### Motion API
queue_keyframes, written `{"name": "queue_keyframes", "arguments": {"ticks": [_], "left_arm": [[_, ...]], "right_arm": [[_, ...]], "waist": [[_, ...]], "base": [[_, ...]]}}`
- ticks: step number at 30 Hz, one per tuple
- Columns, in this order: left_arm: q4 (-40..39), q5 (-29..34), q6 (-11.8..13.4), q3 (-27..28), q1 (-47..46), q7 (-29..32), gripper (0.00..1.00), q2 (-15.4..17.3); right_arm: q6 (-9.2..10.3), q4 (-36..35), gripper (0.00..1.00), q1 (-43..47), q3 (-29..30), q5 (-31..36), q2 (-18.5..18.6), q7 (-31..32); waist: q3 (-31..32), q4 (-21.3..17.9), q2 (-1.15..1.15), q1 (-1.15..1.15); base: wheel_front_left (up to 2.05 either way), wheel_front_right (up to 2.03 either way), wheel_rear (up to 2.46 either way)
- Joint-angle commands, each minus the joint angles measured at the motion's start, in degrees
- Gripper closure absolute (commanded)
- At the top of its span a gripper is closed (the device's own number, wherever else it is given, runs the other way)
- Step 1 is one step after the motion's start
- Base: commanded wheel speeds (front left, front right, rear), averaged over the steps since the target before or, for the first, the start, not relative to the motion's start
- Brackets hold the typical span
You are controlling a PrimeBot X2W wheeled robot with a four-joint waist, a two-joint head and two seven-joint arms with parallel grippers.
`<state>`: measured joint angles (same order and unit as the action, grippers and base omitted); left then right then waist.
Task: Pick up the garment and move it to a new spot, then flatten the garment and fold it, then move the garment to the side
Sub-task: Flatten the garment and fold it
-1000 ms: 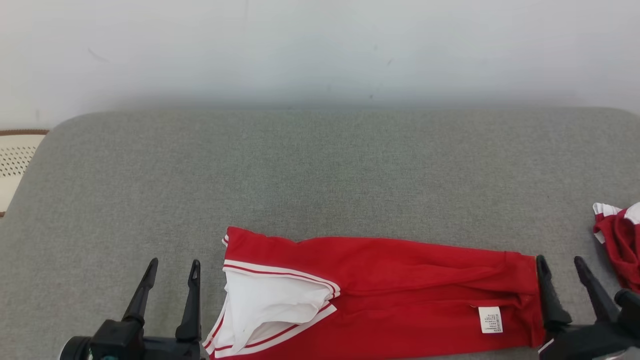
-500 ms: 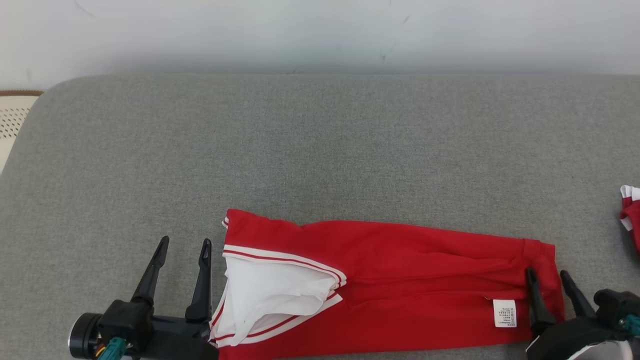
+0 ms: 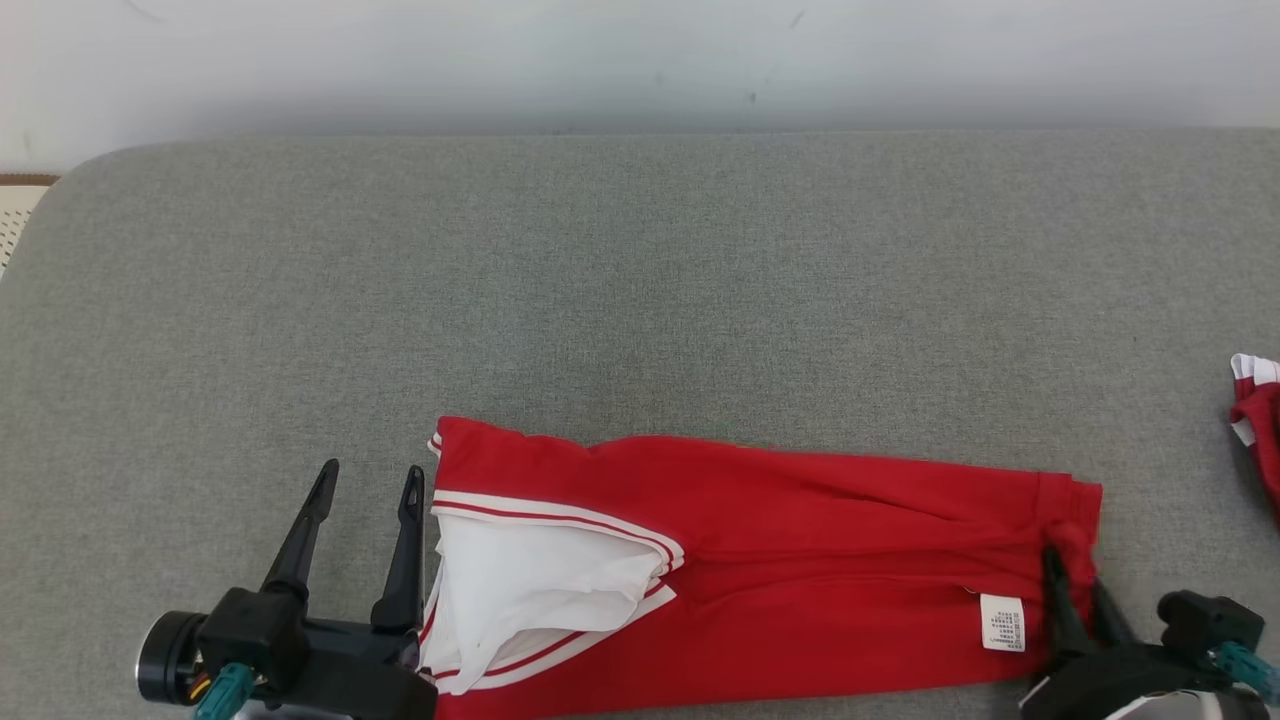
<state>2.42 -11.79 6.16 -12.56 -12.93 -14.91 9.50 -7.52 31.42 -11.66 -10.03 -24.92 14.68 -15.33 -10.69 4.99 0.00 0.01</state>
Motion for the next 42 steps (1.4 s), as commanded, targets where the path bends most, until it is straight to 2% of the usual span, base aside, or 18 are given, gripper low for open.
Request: {"name": "queue_keyframes", "arguments": {"ticks": [1,6,13,17,22,29,33,37,42], "left_arm": [[0.2,0.4,0.0,0.3,-0.5,-0.2,0.0,0.0],[-0.1,0.8,-0.1,0.7,-0.1,-0.2,0.0,-0.2],[-0.6,1.4,0.0,1.5,0.3,-0.2,0.0,-0.5],[-0.7,1.5,-0.1,1.8,0.4,-0.2,0.0,-0.8],[-0.8,1.6,-0.3,2.3,0.9,-0.2,0.0,-1.1],[-0.8,1.9,-0.8,2.5,0.8,-0.2,0.0,-1.5],[-0.6,2.1,-1.0,2.5,0.4,-0.2,0.0,-1.8],[-0.4,2.2,-1.4,2.5,0.3,-0.2,0.0,-2.0],[0.1,2.3,-1.8,2.1,0.0,-0.2,0.0,-2.5]], "right_arm": [[0.08,1.5,1.0,0.6,-0.5,-0.5,-0.6,0.6],[0.28,0.2,1.0,-0.2,2.3,-1.9,1.8,0.2],[0.08,-3.0,1.0,-0.7,9.4,-0.3,5.5,0.1],[0.07,-4.9,1.0,-1.0,10.9,0.8,6.4,0.1],[0.06,-13.3,1.0,-0.4,5.9,2.0,4.3,1.1],[0.06,-29.1,1.0,3.2,-2.5,3.5,-0.4,7.2],[0.06,-35.5,1.0,4.9,-8.1,3.3,-2.9,10.3],[0.06,-38.3,1.0,5.5,-14.7,2.1,-5.5,12.2],[0.06,-36.5,1.0,3.8,-22.5,0.2,-6.8,12.5]], "waist": [[0.0,0.0,0.0,-0.01],[0.1,-0.3,0.0,-0.01],[-0.1,-1.1,0.0,-0.01],[0.0,-1.8,0.0,-0.01],[0.5,-2.8,0.0,-0.01],[0.5,-3.5,0.0,-0.01],[0.4,-3.4,0.0,-0.01],[0.3,-3.0,0.0,-0.01],[0.3,-1.8,0.0,-0.01]], "base": [[0.0,0.0,0.0],[0.0,0.0,0.0],[0.0,0.0,0.0],[0.0,0.0,0.0],[0.0,0.0,0.0],[0.0,0.0,0.0],[0.0,0.0,0.0],[0.0,0.0,0.0],[0.0,0.0,0.0]]}}
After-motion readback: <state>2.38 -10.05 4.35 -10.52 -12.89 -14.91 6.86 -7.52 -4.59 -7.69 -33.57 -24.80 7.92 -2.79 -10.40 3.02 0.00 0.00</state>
